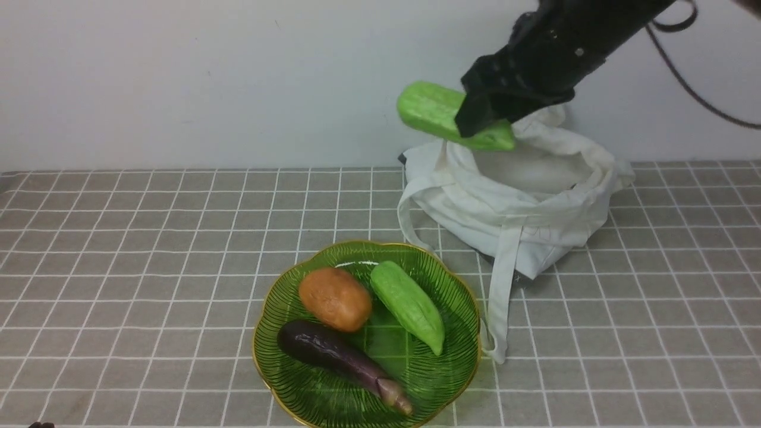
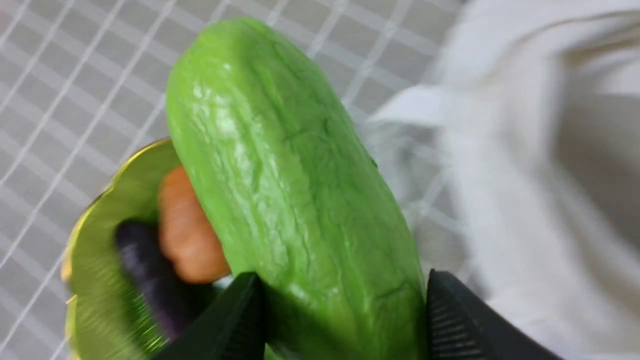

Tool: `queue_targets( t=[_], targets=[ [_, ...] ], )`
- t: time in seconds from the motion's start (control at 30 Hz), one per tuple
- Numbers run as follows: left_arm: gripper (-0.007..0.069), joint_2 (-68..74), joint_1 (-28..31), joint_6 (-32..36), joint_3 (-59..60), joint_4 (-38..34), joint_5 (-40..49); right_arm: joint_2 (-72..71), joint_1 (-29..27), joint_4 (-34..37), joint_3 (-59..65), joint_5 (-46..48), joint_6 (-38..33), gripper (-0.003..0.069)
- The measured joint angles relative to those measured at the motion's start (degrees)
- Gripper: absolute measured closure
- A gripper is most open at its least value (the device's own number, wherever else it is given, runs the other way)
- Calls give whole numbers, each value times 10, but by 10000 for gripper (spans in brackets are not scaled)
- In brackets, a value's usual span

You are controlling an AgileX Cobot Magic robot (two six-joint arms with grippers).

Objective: Take vegetables from bag on grey coffee tablecloth place on plate.
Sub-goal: 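Take the green vegetable out of the bag and place it on the plate with the right gripper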

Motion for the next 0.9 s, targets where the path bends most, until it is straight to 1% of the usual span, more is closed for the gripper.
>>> queue_targets(
  t=[0.07,0.1,0.13,0.2,0.23,0.27,0.33,0.4,0.47,0.57,0.63,0.73,0.83,0.9],
  targets=[
    [629,0,0,0,0,0,0,1,25,1,18,0,1,282],
    [629,0,0,0,0,0,0,9,59,1,46,0,1,282],
    [629,0,0,0,0,0,0,10,62,1,49,0,1,282],
    [629,0,0,0,0,0,0,27,95,0,73,1,1,282],
    [629,0,0,0,0,0,0,29,97,0,74,0,1,282],
    [629,0,0,0,0,0,0,45,113,-4,79,0,1,282],
    [629,0,0,0,0,0,0,67,128,-12,80,-2,2,282],
    [629,0,0,0,0,0,0,84,136,-24,80,-4,9,276],
    [629,0,0,0,0,0,0,96,139,-36,80,-5,24,255],
    [629,0,0,0,0,0,0,113,140,-72,80,-6,73,160],
    [629,0,0,0,0,0,0,113,140,-86,80,-7,96,115],
    [629,0,0,0,0,0,0,106,140,-89,80,-8,108,74],
    [629,0,0,0,0,0,0,80,140,-92,80,-8,111,70],
    [629,0,0,0,0,0,0,48,140,-100,80,-8,112,89]
  ],
)
